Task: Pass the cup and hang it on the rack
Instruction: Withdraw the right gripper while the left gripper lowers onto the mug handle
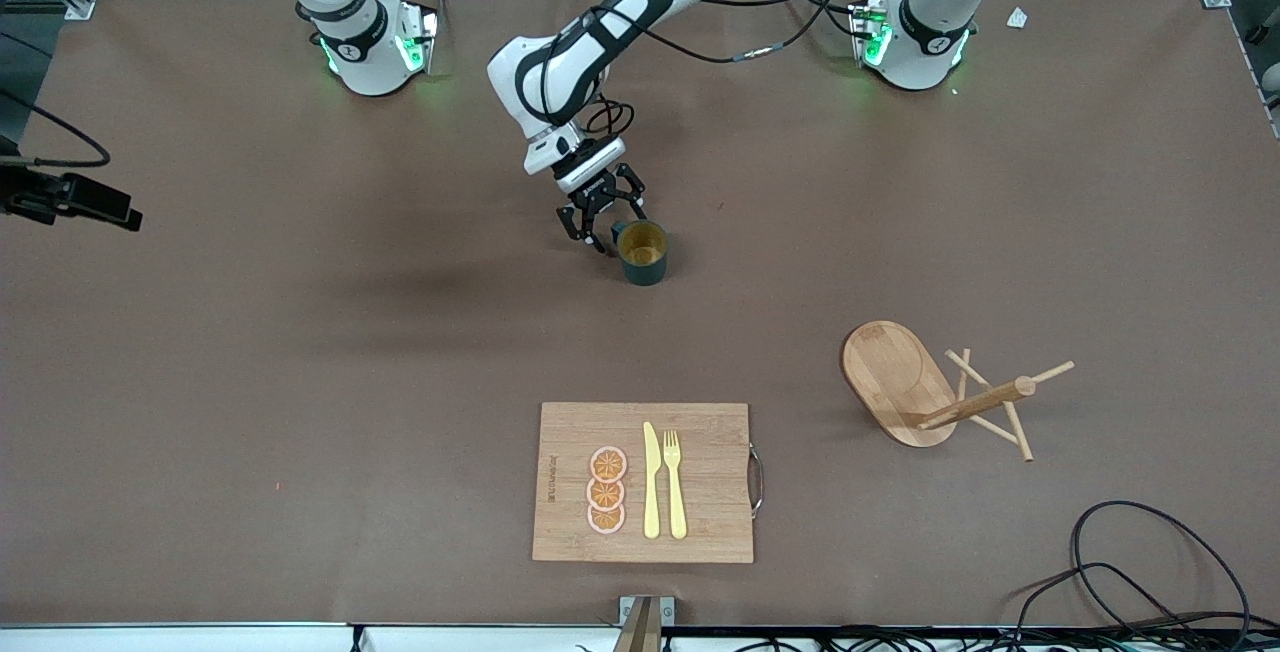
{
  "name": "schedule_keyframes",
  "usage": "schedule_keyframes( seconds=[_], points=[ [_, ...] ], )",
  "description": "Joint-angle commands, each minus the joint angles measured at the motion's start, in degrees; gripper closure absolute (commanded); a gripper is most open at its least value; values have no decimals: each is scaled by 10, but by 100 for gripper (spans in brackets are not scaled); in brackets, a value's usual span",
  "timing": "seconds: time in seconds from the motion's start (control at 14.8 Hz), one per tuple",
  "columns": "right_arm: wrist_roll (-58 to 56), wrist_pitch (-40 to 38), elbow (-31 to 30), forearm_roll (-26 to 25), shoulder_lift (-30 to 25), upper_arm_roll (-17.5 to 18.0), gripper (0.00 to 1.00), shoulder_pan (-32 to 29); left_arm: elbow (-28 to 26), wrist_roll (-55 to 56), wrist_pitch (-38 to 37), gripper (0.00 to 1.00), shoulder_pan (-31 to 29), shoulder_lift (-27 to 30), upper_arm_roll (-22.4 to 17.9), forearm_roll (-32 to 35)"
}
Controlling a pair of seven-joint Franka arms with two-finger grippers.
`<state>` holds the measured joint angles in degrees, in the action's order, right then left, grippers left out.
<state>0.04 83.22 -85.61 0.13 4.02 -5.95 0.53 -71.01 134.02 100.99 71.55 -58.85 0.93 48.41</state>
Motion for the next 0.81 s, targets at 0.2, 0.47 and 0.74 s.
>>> schedule_keyframes(
  seconds=[0.2, 0.47, 0.74],
  points=[
    [3, 1, -68, 6, -82, 9, 0, -8, 15, 1, 19, 1, 8, -21, -22, 11],
    [3, -1, -68, 5, -92, 7, 0, -7, 15, 0, 19, 19, 8, -21, -21, 11],
    [1, 1, -66, 5, -92, 7, 0, -7, 15, 0, 20, 55, 8, -20, -20, 10]
  ],
)
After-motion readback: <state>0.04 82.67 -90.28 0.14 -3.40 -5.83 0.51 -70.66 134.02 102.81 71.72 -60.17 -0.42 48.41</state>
